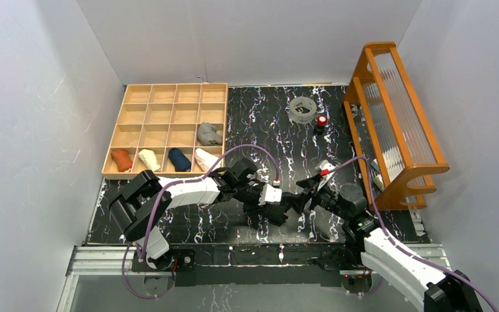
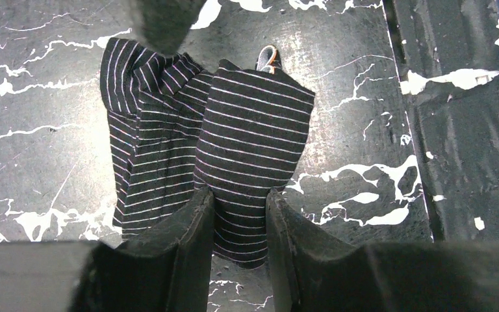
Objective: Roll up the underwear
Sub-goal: Roll the underwear to the center of the board.
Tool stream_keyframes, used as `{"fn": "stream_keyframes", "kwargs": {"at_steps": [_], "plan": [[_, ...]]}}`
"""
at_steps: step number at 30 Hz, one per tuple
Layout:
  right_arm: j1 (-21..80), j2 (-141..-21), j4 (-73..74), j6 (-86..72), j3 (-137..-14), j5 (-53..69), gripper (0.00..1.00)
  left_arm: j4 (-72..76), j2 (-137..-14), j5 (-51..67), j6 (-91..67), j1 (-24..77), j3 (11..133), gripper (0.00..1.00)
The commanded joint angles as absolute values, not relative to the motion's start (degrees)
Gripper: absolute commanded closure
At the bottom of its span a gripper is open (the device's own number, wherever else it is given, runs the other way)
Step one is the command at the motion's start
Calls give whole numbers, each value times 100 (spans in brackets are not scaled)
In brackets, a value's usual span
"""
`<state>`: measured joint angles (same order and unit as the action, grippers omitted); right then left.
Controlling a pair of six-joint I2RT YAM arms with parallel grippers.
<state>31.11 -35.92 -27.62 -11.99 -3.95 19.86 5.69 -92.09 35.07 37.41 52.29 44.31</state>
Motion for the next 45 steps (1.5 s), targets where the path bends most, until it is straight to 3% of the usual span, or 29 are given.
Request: {"fn": "stream_keyframes", "kwargs": {"at_steps": [1, 4, 5, 6, 8, 11, 17, 24, 32, 45], "plan": [[3110, -3355, -2635, -1411, -538, 1698, 11, -537, -9474, 3718, 3941, 5187, 4492, 78], [3110, -3355, -2537, -2184, -586, 868, 3, -614, -9488, 3775, 3983, 5139, 4532, 78], [3104, -3414, -2611, -2252, -577, 828, 10, -658, -9496, 3797, 3996, 5123, 4541, 78], [3103, -3510, -2773, -2229, -549, 987, 12, -686, -9505, 3828, 4018, 5097, 4550, 78], [3110, -3843, -3229, -2041, -457, 1426, 2, -714, -9523, 3996, 4044, 5034, 4538, 78], [3115, -4317, -3557, -1654, -397, 1929, 2, -670, -9585, 4086, 4017, 4948, 4520, 79], [3382, -4572, -3685, -435, -486, 2441, 31, -756, -9746, 4291, 4009, 4812, 4664, 79], [4599, -4873, -3270, 782, -636, 2229, 42, -967, -9896, 4367, 4098, 4756, 4814, 80], [5676, -5067, -3020, 1669, -703, 1404, 41, -995, -9901, 4373, 4085, 4747, 4809, 80], [5809, -6134, -3473, 1325, -940, 492, 47, -1157, -9817, 4439, 4150, 4696, 4856, 79]]}}
